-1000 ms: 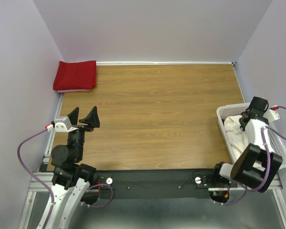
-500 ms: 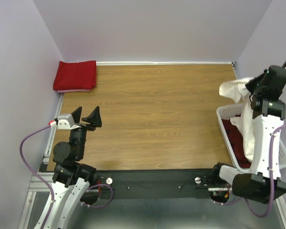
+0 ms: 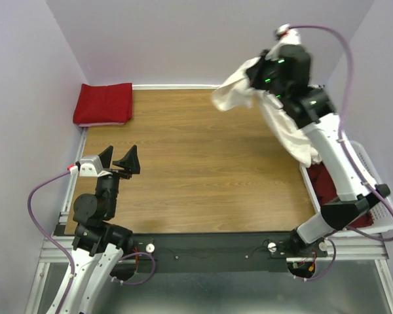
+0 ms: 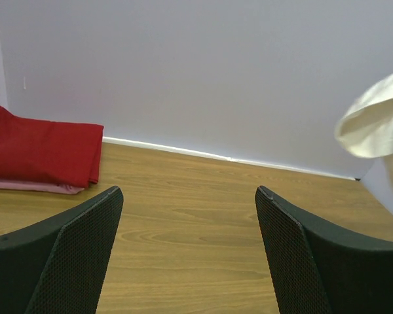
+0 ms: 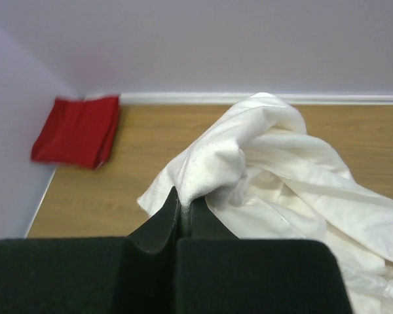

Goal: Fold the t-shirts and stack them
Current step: Move the tshirt to the center of the board

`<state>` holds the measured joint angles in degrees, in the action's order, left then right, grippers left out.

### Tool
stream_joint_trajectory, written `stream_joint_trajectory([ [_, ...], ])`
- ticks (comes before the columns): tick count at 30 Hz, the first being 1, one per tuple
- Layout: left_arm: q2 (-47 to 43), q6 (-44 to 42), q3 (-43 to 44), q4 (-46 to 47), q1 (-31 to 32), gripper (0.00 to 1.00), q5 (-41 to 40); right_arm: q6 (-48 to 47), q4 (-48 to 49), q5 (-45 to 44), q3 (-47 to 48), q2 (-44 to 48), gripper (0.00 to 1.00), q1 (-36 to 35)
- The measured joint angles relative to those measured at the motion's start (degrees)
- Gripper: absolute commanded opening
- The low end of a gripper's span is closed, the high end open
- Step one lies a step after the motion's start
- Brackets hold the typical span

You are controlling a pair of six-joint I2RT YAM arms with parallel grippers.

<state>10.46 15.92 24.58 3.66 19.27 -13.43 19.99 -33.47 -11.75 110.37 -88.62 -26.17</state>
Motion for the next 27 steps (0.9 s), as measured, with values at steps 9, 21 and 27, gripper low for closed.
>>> stream_joint_trajectory([
  [9,0.00,0.00,0.00,0.00,0.00,0.89,0.00,0.63,1.40,0.02,-4.92,-10.34,0.55,-27.45],
  [21,1.05,0.00,0.00,0.00,0.00,0.89,-0.02,3.15,3.45,-8.87,-36.06,-6.97,0.74,-23.34],
  [27,5.64,0.00,0.00,0.09,0.00,0.89,0.81,8.52,10.58,-4.81,-47.95,-0.02,0.68,-9.05],
])
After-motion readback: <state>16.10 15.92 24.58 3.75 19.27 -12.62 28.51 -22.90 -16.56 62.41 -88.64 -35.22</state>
